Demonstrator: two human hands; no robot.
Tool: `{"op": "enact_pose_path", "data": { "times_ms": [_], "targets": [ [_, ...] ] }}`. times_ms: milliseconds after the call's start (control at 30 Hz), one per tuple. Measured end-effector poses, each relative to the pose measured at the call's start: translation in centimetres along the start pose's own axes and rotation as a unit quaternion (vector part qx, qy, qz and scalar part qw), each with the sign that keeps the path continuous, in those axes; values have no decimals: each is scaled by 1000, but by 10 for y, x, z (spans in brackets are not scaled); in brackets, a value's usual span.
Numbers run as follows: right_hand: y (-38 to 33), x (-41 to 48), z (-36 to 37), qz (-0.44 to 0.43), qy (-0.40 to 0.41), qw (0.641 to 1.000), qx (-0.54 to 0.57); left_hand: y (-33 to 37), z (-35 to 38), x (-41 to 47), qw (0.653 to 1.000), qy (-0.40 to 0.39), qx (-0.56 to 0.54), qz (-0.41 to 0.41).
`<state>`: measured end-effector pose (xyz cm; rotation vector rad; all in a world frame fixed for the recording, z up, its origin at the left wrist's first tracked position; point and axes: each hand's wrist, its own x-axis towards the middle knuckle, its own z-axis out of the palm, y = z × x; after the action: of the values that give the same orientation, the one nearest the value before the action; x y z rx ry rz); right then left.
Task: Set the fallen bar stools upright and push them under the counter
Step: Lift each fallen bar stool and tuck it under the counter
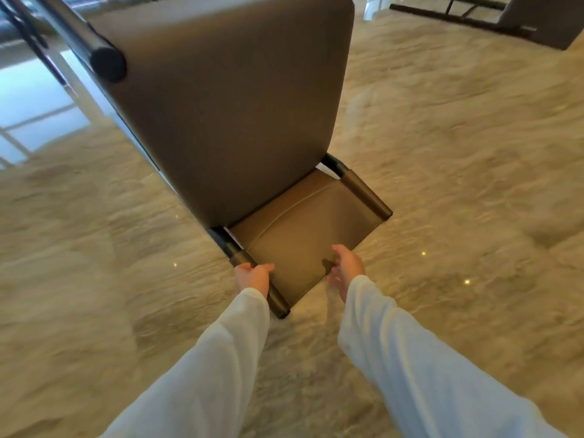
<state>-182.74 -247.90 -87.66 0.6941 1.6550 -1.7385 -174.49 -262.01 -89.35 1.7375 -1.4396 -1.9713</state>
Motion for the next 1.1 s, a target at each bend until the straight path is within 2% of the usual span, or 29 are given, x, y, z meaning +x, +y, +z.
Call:
{"op": "enact_pose_path", "data": {
  "times_ms": [167,400,533,667,867,1100],
  "targets": [
    [11,9,4,31,7,996,85,-8,-2,5,996,61,30,-57],
    [15,22,11,46,40,988,139,-25,-5,22,994,-1,-16,-106],
    [9,26,13,57,82,987,126,-28,-1,26,995,-7,11,-99],
    [4,27,10,73,67,990,98,-27,-4,31,993,-23,42,-105],
    [-3,26,13,85,78,990,80,-24,-4,25,989,-38,-31,-140],
    [-10,5,20,90,72,990,80,-12,-12,10,986,-26,-61,-155]
  ]
}}
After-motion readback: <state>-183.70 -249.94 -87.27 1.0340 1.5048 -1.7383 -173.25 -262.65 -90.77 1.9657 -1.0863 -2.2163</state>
